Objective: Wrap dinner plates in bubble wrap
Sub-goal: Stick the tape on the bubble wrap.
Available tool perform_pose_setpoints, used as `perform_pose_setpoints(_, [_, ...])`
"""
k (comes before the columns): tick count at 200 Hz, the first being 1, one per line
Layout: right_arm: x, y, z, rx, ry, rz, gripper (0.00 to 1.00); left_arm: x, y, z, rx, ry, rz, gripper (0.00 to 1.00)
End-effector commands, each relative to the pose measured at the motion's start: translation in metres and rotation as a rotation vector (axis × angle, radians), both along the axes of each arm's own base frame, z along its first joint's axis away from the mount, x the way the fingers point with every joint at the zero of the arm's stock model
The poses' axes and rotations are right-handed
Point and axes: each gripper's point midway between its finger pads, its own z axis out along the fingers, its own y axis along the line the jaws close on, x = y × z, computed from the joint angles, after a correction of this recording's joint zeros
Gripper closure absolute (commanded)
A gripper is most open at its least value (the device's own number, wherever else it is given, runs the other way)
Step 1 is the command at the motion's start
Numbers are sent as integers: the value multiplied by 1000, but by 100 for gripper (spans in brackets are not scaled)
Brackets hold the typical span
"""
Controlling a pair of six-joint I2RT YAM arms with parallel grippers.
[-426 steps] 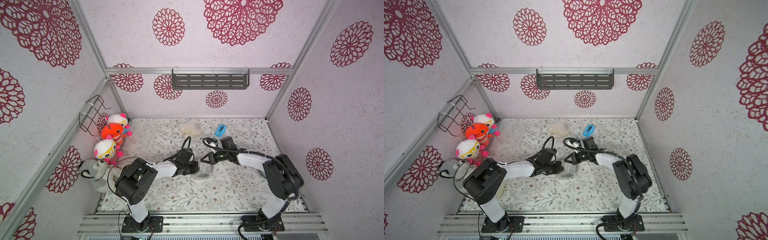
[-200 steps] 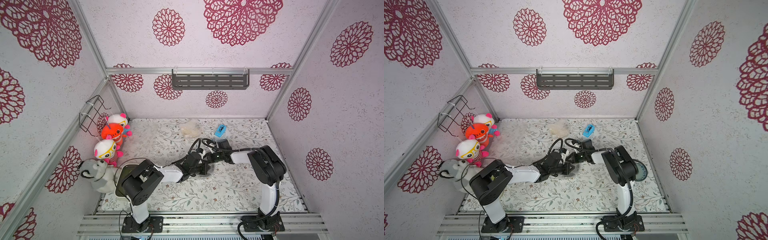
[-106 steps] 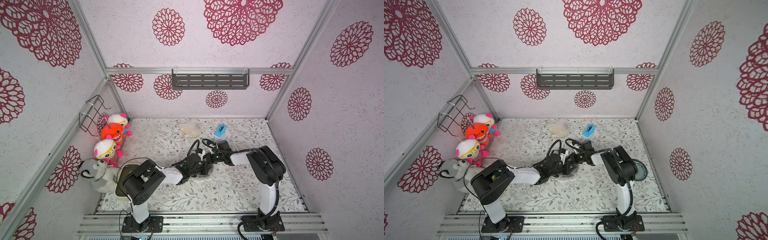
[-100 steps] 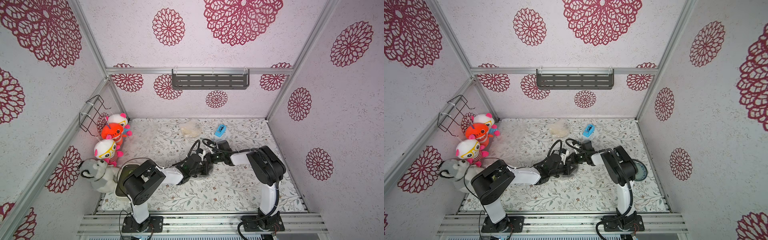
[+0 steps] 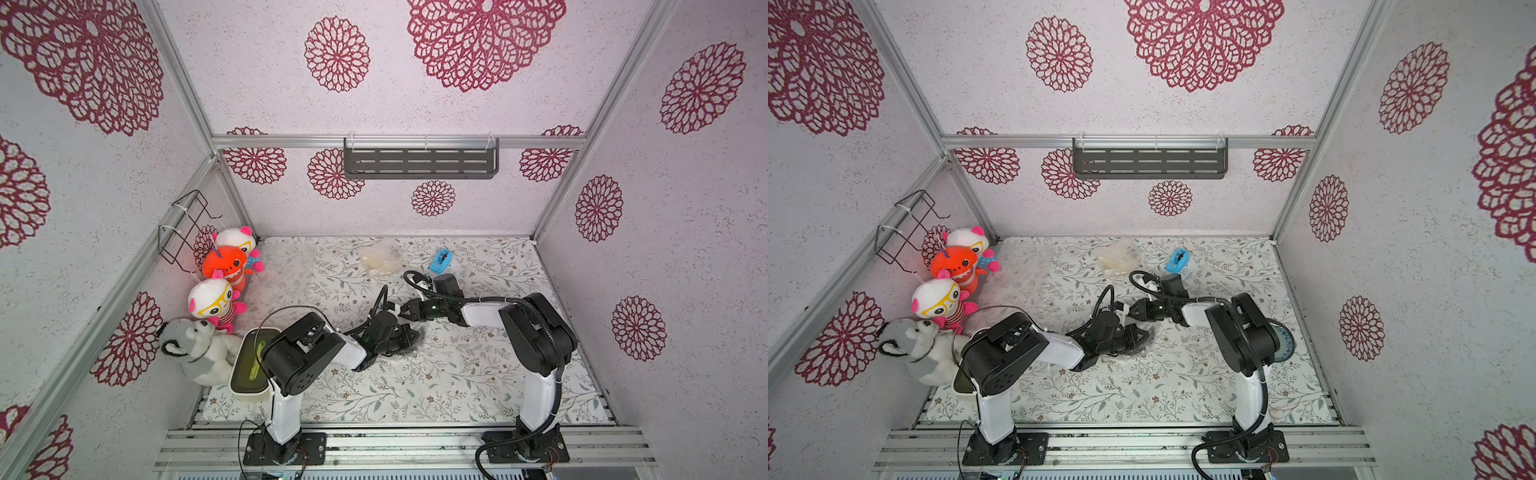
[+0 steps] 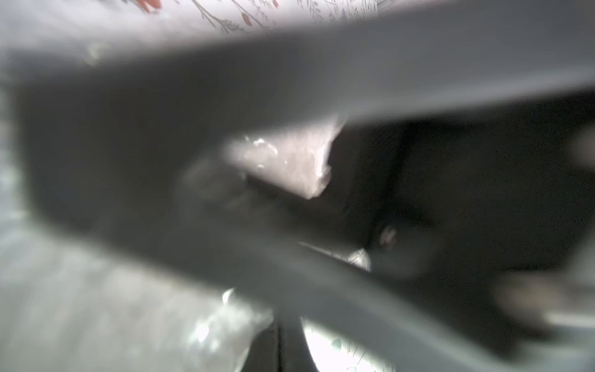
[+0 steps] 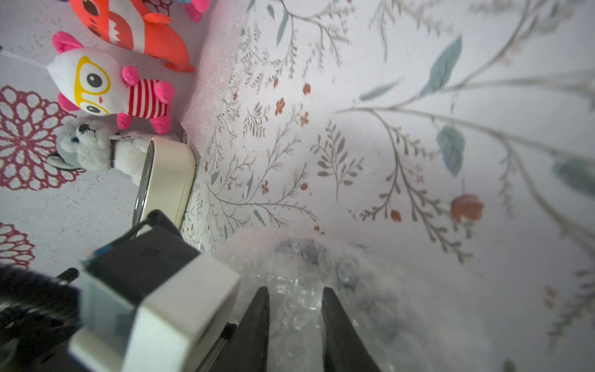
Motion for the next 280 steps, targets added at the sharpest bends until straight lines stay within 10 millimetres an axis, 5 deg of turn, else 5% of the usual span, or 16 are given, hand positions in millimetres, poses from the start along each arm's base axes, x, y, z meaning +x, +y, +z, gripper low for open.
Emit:
perform_pose_setpoints(1, [43,-30,41,-45,-212,-77,62,-16,31,-54,129,132,48,100])
perform_pose_setpoints(49, [62,-71,57,-167,-373,-145,51,-12,18,-35,69,69,-5,100])
perform_pose_setpoints(58, [53,-76,60,-193,-370,-137,51,-11,14,-28,63,49,-30,100])
perform_pose_setpoints(95, [4,-111,56,-277,-267,-233,52,-12,-13,81,-14,-91,-135,81])
perform_pose_setpoints(126, [-46,-121,47,-240,-180,-231,48,-16,-6,119,45,-129,-139,72])
perform_pose_setpoints(155, [-96,-105,33,-103,-113,-110,64,10,21,94,247,-75,-70,75])
perform_pose_setpoints(191, [-129,-77,5,-27,8,-77,84,30,27,42,383,59,-67,87])
perform_pose_setpoints(222, [-126,-67,-22,-20,73,-143,90,30,37,-2,428,162,-7,92])
perform_pose_setpoints(242, [-119,-52,-29,-23,81,-143,90,26,29,-12,367,201,-3,92])
perform_pose_setpoints(251, [-112,-55,-38,-71,85,-196,90,22,29,-30,369,238,-6,92])
perform_pose_setpoints(280, [-94,-79,-51,-135,90,-391,86,20,29,-31,349,244,1,92])
